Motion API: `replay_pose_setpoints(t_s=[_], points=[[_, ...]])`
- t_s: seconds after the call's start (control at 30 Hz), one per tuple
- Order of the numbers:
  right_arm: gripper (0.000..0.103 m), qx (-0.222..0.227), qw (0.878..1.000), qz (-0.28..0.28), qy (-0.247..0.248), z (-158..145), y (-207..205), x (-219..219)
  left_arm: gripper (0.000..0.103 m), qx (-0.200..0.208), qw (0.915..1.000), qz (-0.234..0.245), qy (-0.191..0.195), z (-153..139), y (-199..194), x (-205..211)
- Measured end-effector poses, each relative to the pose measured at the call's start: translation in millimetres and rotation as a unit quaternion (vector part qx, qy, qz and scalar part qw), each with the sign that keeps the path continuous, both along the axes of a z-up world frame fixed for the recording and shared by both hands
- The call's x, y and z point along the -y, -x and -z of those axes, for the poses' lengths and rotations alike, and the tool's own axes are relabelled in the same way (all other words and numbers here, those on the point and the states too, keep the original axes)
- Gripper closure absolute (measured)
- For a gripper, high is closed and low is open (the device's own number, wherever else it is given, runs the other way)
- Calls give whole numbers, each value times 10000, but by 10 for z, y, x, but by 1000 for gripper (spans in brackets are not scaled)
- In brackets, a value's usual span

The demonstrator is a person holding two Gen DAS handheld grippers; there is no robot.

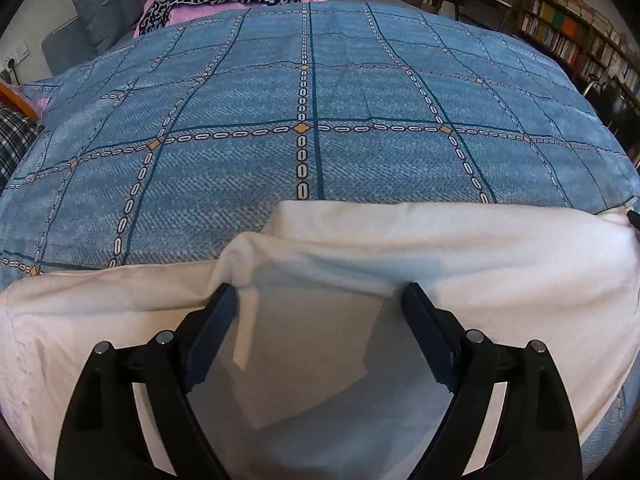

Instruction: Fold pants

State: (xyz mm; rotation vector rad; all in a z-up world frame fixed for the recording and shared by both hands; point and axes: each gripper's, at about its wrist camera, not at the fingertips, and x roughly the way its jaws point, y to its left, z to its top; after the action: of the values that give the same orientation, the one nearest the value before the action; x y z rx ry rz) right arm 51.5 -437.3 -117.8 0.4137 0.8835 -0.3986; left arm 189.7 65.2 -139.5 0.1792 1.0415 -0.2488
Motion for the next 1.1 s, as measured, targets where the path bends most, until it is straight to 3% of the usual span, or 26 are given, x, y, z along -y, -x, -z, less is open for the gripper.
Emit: replay_pose_setpoints(t_s=[0.07,0.1,0.13,0.17,0.27,0.37,0.5,0.73,1.1], points=[[71,336,9992,155,-129,-109,168,42,16,8,10000,-45,-14,-60,50,19],[63,478,9984,229,-174,-159,272,48,16,8,10000,-57,23,-92,71,23],[46,651,9971,344,-193,-226,426,43,16,8,9999,-40,131,-140,102,41],[39,834,9950,526,-153,-297,625,53,16,22,9998,-12,198,-182,151,72],[39,1003,9912,835,-223,-355,1011,85,16,108,9993,188,308,-302,275,231],[39,1153,9829,1277,-649,-282,1421,174,16,209,9980,494,321,-400,430,447],[39,1245,9757,1434,-1097,-127,1614,188,16,268,9948,906,378,-476,643,725],[36,1210,9737,1247,-1476,156,1483,2,16,149,9887,1457,315,-379,959,1122],[37,1675,9572,1012,-2133,250,1258,-125,16,-69,9875,1555,242,-174,1014,1295]])
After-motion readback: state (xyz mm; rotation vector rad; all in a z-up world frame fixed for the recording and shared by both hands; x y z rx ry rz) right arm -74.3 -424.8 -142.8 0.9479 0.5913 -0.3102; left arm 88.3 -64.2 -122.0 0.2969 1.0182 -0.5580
